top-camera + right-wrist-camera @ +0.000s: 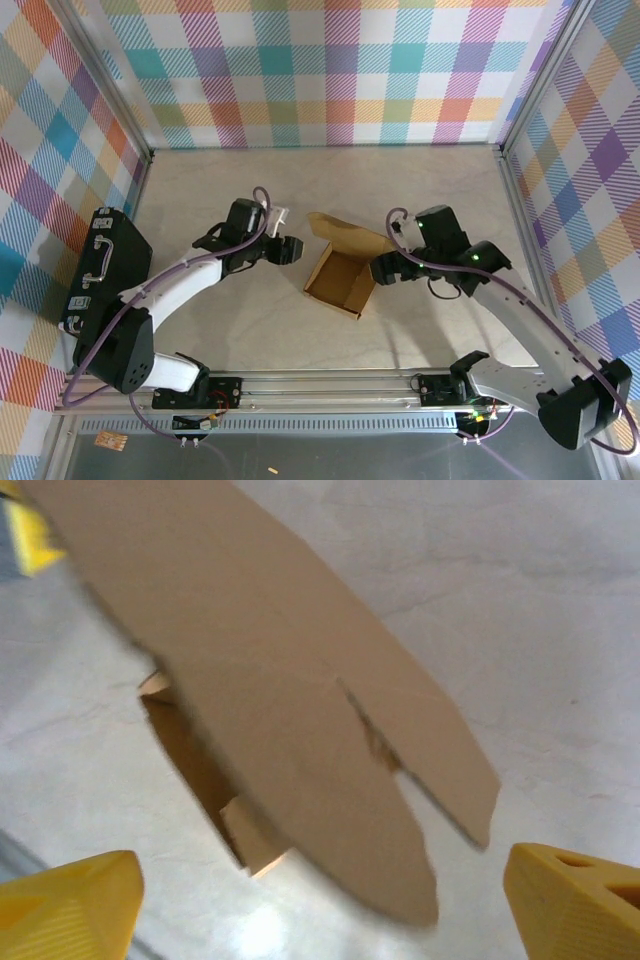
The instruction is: Fold the paper box
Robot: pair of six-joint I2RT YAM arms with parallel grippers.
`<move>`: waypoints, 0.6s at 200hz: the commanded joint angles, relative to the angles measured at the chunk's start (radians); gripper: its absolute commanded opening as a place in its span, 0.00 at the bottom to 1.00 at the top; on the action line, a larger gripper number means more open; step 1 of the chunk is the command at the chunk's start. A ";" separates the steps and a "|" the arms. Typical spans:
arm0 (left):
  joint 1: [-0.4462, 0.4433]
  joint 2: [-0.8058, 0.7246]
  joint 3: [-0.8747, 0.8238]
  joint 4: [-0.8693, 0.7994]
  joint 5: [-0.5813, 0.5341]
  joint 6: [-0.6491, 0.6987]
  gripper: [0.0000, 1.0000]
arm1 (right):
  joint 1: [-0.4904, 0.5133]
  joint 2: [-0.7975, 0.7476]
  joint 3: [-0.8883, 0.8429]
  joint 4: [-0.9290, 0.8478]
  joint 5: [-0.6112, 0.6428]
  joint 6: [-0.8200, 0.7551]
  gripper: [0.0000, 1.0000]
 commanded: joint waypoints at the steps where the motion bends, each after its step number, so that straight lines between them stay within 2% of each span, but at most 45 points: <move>1: -0.004 -0.054 -0.086 0.155 0.112 0.126 0.61 | 0.000 0.113 0.039 0.097 0.097 -0.086 0.86; 13: -0.022 -0.079 -0.155 0.255 0.063 0.256 0.61 | 0.000 0.153 0.064 0.124 0.132 -0.097 0.82; 32: -0.031 -0.074 -0.184 0.379 -0.032 0.348 0.63 | 0.000 0.179 0.072 0.203 0.130 -0.135 0.79; 56: -0.043 -0.018 -0.194 0.554 -0.031 0.469 0.69 | -0.010 0.246 0.116 0.235 0.118 -0.187 0.77; 82: -0.043 0.074 -0.175 0.694 -0.090 0.524 0.70 | -0.022 0.324 0.166 0.238 0.127 -0.205 0.73; 98: -0.040 0.112 -0.174 0.761 -0.085 0.549 0.69 | -0.025 0.328 0.173 0.239 0.131 -0.219 0.72; 120: -0.026 0.133 -0.162 0.801 -0.041 0.547 0.68 | -0.058 0.274 0.153 0.222 0.086 -0.229 0.78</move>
